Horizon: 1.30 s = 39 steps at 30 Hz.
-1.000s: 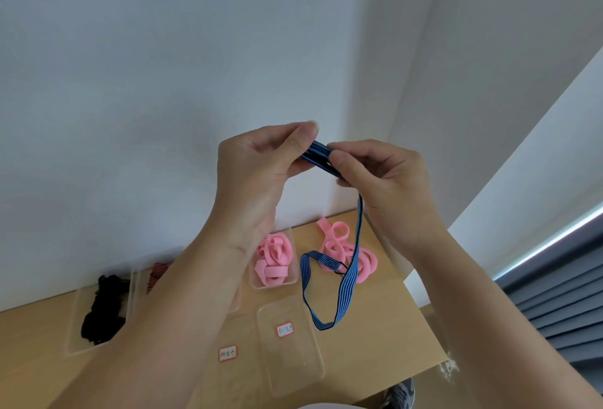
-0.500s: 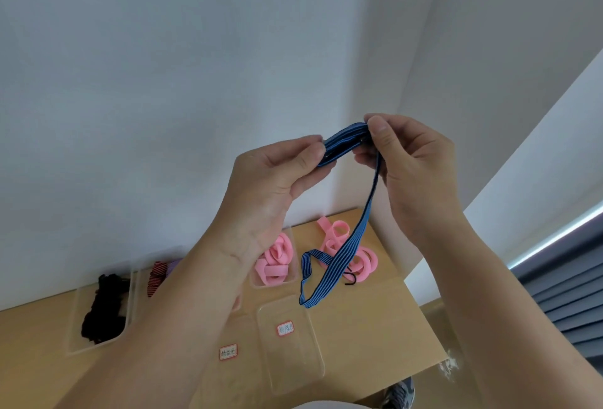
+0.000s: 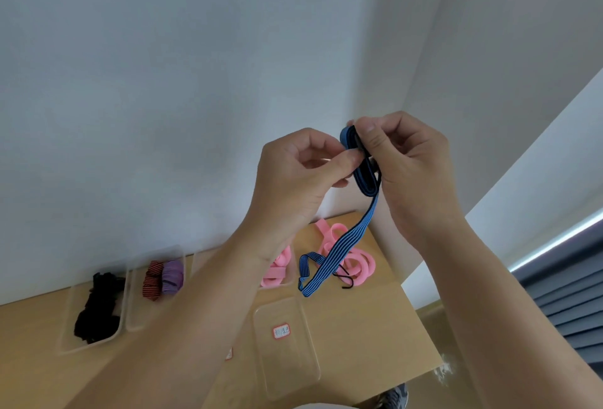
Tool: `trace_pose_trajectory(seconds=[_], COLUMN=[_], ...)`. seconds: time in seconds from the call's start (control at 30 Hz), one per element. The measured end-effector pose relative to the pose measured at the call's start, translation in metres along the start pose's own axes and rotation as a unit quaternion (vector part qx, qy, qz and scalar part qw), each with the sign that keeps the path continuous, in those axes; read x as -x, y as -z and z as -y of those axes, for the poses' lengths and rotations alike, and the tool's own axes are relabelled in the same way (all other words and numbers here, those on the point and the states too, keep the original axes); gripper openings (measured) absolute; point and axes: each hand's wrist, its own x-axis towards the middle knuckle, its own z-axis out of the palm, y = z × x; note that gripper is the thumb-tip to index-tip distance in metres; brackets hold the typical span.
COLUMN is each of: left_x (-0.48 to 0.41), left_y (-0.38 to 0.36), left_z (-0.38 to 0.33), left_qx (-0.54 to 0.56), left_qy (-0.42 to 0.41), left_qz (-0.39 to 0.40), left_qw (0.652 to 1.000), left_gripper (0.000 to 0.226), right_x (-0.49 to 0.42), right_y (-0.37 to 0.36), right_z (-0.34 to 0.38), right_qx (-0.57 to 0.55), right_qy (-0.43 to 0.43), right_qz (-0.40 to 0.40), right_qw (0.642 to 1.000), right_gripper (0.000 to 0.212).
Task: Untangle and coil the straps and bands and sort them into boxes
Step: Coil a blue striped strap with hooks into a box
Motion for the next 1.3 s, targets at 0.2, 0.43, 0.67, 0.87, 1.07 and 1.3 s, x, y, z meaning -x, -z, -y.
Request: trace_pose_trajectory(seconds=[0.2,0.43,0.67,0.87,1.07,1.3], left_x=[-0.006,-0.007,-0.009,-0.002,-0.007,-0.009], left_y=[0.006,0.003,0.027,0.019,0.007,-0.003], left_z=[0.001,0.003,-0.007,-0.008,-0.01,-0.002], left_qx=[0.068,0.087,0.059,0.069,0.093,0.032], left_qy=[-0.003,-0.025,0.001,0.085,0.13,0.096], left_qz=[-0.047,-0.092,0.101,0.13,0.122,0.138], left_qw=[0.997,0.992,0.993,0.985,0.979,0.985], left_gripper=[0.01,0.013,0.026,0.022,0.049,0.039], right_x=[0.011,0.02,0.003,-0.01,-0.004,-0.004], right_y=[0.01,0.003,0.021,0.028,0.013,0.009], right_z=[-0.017,-0.031,-0.027,-0.019,-0.022,-0.025], right_qx=[0.066,-0.006,-0.03,-0.064,-0.124,-0.103], right_qy=[-0.012,-0.029,-0.033,-0.077,-0.131,-0.19], right_qz=[0.073,0.067,0.067,0.125,0.097,0.028], right_qw=[0.995,0.997,0.997,0.987,0.979,0.976], right_gripper=[0.023,0.032,0.025,0.018,0.024,0.055])
